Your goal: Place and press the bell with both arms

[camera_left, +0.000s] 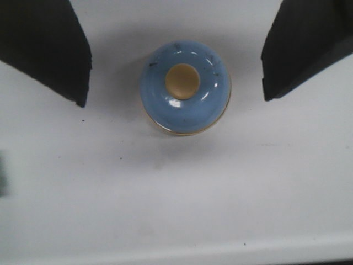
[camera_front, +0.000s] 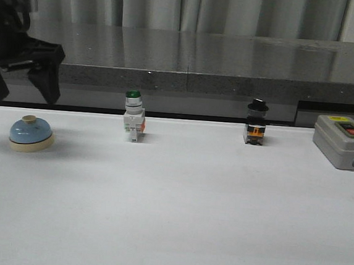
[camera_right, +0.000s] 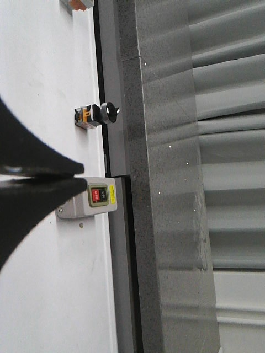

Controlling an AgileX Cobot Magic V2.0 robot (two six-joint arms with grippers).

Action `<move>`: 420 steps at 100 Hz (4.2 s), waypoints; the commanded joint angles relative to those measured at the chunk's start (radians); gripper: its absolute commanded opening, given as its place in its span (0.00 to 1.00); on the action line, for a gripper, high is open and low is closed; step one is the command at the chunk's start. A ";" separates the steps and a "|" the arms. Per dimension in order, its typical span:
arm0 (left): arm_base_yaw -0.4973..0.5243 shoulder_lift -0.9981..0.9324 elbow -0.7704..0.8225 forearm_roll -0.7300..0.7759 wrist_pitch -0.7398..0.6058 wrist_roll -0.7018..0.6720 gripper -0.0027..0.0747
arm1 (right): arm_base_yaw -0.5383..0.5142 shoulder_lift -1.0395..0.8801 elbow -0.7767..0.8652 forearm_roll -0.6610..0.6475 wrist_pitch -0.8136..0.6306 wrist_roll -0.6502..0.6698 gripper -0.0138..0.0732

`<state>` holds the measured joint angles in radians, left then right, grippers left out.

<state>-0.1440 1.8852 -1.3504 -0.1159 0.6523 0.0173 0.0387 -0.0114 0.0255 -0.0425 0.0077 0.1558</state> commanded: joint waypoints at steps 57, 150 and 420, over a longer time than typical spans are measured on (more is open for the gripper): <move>0.003 0.095 -0.032 -0.015 -0.069 -0.009 0.79 | -0.005 -0.017 -0.014 -0.003 -0.082 -0.003 0.09; -0.076 -0.135 -0.032 -0.015 0.101 0.024 0.33 | -0.005 -0.017 -0.014 -0.003 -0.082 -0.003 0.09; -0.474 -0.142 -0.190 -0.008 0.077 0.000 0.90 | -0.005 -0.017 -0.014 -0.003 -0.080 -0.003 0.09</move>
<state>-0.6512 1.8403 -1.5415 -0.1232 0.7726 0.0282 0.0387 -0.0114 0.0255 -0.0425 0.0068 0.1558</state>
